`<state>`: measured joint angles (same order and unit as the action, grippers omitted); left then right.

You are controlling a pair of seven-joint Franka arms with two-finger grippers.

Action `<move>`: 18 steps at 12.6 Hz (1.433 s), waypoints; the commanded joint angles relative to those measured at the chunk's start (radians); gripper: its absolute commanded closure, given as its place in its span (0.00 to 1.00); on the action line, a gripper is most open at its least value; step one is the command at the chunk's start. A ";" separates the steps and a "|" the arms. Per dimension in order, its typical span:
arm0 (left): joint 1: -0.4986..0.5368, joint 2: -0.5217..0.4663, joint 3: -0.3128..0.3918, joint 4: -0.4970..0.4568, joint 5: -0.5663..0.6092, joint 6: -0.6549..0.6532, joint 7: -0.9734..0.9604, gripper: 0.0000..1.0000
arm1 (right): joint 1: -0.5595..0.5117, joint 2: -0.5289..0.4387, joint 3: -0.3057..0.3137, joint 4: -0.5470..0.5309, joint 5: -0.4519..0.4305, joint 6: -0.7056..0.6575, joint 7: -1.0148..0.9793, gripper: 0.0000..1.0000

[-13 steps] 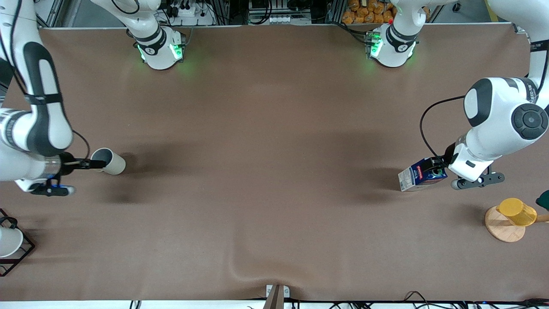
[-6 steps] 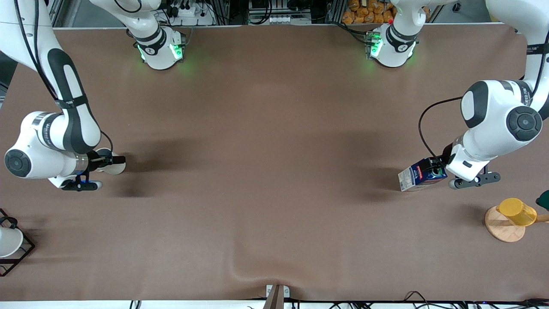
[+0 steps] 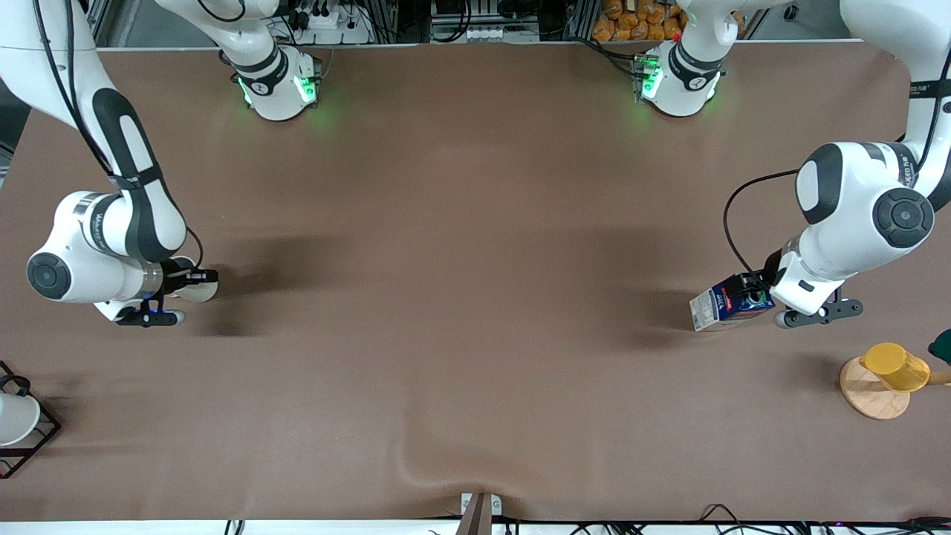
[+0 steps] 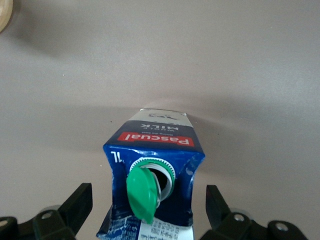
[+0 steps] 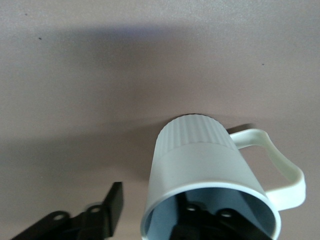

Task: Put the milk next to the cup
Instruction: 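Carry the mug with the right gripper toward the milk carton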

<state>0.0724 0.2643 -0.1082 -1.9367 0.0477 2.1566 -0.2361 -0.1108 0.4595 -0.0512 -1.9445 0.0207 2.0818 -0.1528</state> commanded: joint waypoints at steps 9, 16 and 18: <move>0.009 0.016 -0.002 0.021 0.020 0.006 0.017 0.15 | 0.106 -0.018 0.010 0.225 0.010 -0.213 0.034 1.00; 0.010 0.018 -0.001 0.021 0.020 0.006 0.017 0.49 | 0.437 0.037 0.011 0.363 0.221 -0.213 0.561 1.00; 0.009 0.016 -0.001 0.019 0.020 0.005 0.014 0.49 | 0.517 0.085 0.013 0.419 0.248 -0.210 0.749 1.00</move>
<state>0.0785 0.2773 -0.1082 -1.9230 0.0478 2.1602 -0.2304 0.3479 0.4808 -0.0267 -1.6113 0.2283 1.8876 0.4539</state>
